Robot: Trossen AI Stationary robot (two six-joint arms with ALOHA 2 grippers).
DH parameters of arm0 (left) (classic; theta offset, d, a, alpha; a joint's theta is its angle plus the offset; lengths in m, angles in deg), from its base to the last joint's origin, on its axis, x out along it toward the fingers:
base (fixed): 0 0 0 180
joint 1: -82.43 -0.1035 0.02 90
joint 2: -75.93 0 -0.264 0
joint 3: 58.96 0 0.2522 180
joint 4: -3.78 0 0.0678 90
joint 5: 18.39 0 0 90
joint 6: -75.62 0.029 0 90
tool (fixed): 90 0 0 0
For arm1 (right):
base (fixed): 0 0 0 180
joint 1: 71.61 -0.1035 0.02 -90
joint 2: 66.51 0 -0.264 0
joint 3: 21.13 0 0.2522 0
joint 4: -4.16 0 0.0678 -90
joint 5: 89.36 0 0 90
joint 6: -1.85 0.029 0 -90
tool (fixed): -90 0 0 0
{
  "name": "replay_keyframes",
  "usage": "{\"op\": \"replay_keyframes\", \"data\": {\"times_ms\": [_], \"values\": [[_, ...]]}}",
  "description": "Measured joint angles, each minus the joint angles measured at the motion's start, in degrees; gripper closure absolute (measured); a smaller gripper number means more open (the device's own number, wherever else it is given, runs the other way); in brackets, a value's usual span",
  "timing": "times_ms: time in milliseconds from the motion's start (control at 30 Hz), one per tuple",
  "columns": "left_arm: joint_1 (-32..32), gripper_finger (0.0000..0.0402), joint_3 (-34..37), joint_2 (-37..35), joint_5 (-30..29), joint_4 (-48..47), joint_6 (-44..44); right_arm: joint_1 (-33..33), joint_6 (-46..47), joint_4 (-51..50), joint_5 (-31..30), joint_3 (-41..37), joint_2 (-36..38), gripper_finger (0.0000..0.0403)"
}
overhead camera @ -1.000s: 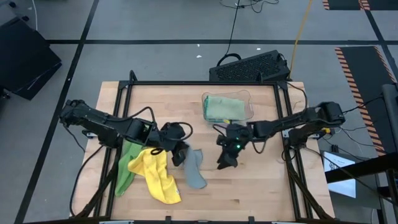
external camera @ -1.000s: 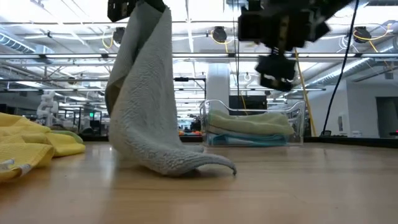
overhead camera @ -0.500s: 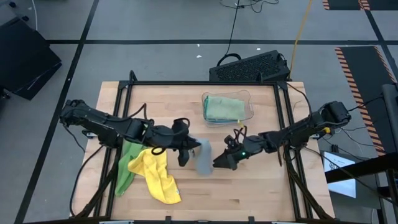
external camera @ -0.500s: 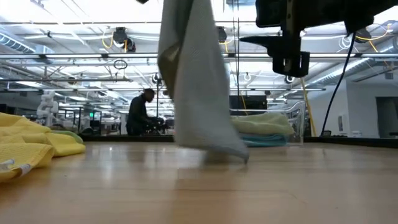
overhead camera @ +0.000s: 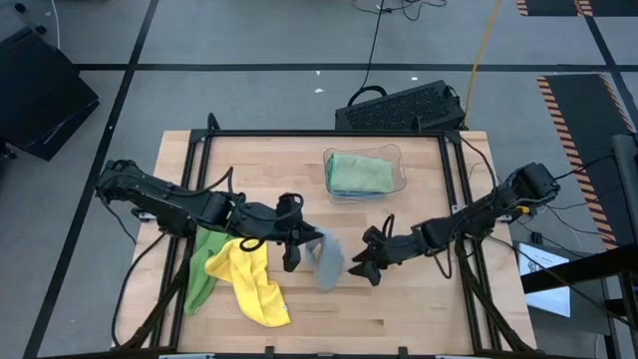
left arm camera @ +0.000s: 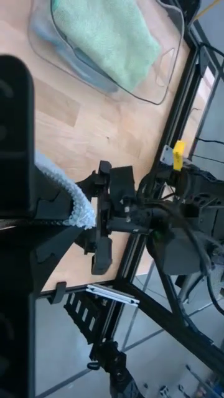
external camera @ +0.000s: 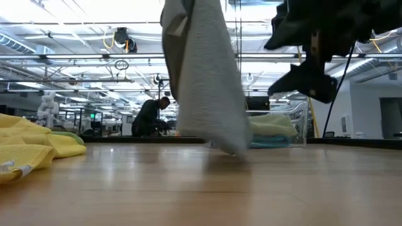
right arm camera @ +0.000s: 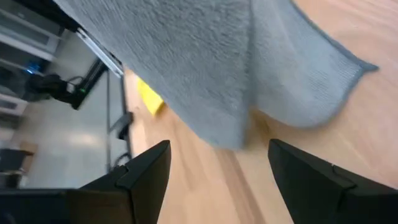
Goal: Fold microfiber towels
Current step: Fold the gray towel
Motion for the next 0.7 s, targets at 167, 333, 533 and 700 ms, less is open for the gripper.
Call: {"op": "replay_keyframes", "data": {"times_ms": [167, 333, 533, 700], "values": [[-0.75, 0.0393, 0.0, 0.0, 0.07, -0.07, -0.2, 0.04, -5.02, 5.84, 1.18, 0.0, -4.66, 0.0142], [-1.05, 0.0398, 0.0, 0.0, 0.64, -0.01, -0.26, 0.25, -10.4, 15.95, 1.19, 0.0, -11.88, 0.0142], [-1.01, 0.0393, 0.0, 0.0, 1.63, -0.04, -0.27, 0.82, -8.8, 24.38, 1.19, 0.02, -20.58, 0.0142], [-1.01, 0.0396, 0.0, 0.0, 1.62, 0.04, -0.29, 0.74, -7.27, 26.88, -0.35, 0.08, -24.37, 0.0142]]}}
